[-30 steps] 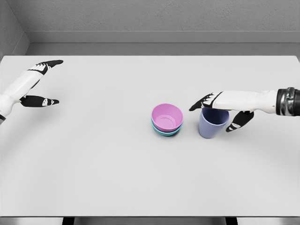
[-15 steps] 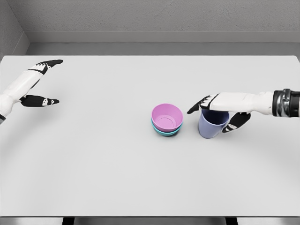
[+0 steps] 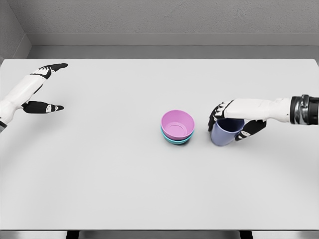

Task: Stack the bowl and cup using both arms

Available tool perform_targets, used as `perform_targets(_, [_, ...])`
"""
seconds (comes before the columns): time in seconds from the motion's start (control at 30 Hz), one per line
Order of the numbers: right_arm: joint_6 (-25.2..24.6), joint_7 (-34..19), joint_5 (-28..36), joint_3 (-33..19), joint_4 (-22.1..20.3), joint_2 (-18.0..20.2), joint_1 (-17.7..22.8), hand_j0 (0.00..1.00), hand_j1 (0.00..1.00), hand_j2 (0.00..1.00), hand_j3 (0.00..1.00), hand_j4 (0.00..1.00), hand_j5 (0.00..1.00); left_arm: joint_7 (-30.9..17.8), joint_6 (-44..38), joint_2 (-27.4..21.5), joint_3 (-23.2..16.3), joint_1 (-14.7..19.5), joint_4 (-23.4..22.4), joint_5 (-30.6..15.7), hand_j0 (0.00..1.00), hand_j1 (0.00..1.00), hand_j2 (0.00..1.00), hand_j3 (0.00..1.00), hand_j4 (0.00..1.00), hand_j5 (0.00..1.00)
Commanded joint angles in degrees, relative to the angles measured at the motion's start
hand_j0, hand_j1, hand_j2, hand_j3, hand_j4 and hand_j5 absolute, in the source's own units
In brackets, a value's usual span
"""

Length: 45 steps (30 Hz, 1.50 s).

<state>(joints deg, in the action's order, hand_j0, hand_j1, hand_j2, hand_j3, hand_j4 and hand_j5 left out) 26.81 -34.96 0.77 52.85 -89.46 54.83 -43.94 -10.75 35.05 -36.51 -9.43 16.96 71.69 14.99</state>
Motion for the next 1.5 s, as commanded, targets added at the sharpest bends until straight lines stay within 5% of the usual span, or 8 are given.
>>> perform_targets(0.0, [-0.18,-0.04,0.37,-0.02,-0.01,0.19,-0.17,0.57,0.57,0.57,0.57,0.57,0.57,0.03,-0.05,-0.05,0.02,0.00,0.03,-0.40,1.00,1.00,1.00,1.00,1.00,1.00])
perform_targets(1.47, [0.35,-0.04,2.13,-0.55,-3.53,2.30,-6.15,0.58,0.58,0.58,0.58,0.58,0.58,0.03,-0.05,-0.05,0.11,0.00,-0.41,-0.40,1.00,1.00,1.00,1.00,1.00,1.00])
